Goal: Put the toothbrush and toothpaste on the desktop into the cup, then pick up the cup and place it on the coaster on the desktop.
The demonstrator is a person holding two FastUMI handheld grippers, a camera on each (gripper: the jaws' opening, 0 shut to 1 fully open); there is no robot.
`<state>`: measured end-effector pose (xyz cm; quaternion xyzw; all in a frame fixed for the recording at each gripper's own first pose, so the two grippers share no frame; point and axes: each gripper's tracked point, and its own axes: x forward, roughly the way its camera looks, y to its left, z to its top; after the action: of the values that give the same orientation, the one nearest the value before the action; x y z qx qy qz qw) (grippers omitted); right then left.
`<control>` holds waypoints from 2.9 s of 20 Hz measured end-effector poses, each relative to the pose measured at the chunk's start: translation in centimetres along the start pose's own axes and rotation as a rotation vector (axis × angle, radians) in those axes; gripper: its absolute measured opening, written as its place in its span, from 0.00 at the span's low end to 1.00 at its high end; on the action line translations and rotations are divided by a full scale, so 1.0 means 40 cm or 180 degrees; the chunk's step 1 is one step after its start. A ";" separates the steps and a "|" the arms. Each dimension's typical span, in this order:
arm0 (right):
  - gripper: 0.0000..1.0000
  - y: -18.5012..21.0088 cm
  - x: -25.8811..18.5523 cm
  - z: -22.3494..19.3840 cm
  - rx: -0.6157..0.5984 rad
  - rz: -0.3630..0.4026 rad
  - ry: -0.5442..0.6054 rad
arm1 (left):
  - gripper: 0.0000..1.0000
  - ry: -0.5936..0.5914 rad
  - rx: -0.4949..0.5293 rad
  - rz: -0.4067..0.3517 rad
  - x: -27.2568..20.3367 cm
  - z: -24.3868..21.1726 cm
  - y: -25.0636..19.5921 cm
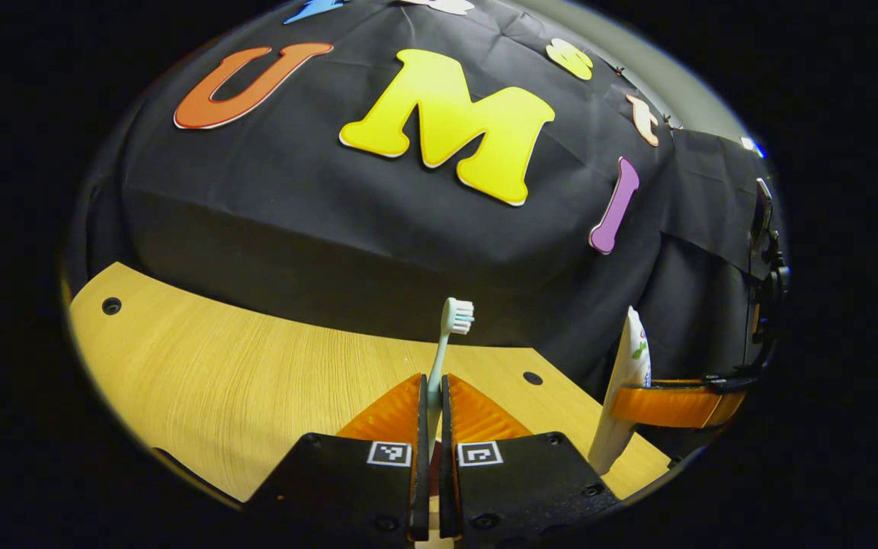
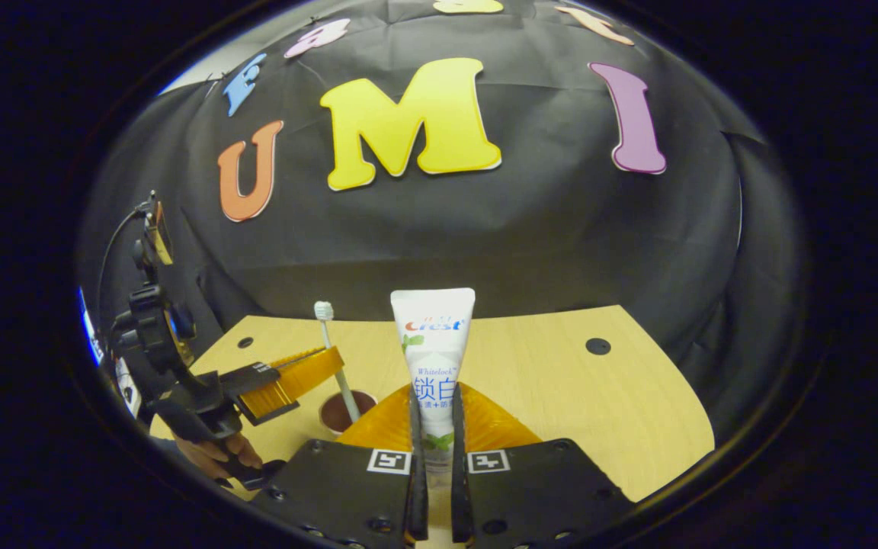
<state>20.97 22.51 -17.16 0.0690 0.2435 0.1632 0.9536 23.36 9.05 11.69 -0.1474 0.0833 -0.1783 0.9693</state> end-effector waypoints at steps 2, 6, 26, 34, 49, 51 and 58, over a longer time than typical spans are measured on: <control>0.12 0.017 0.024 -0.012 0.0016 0.0053 0.0000 | 0.08 0.0068 0.0053 0.0022 0.003 -0.034 0.005; 0.12 0.036 0.063 -0.015 0.0069 0.0098 -0.0067 | 0.08 0.0189 0.0182 0.0146 0.009 -0.074 0.026; 0.11 0.144 0.107 0.146 0.0399 0.0402 -0.0739 | 0.97 0.0523 0.0372 0.0657 -0.154 -0.108 0.152; 0.12 0.225 0.150 0.131 0.0232 0.0627 -0.0817 | 0.99 0.0650 0.0453 0.0837 -0.265 -0.118 0.195; 0.12 0.313 0.253 -0.127 -0.0315 0.0699 -0.0404 | 0.99 0.0941 0.0455 0.1081 -0.320 -0.215 0.283; 0.12 0.316 0.255 -0.125 -0.0322 0.0691 -0.0438 | 0.99 0.0958 0.0433 0.1092 -0.323 -0.221 0.284; 0.19 0.306 0.232 -0.138 -0.0319 0.0717 -0.0351 | 0.99 0.1039 0.0419 0.1170 -0.364 -0.226 0.257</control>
<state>22.56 37.44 -23.49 0.0570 0.1730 0.2771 0.9434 11.29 21.31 1.52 -0.0355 0.2523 -0.0256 0.9667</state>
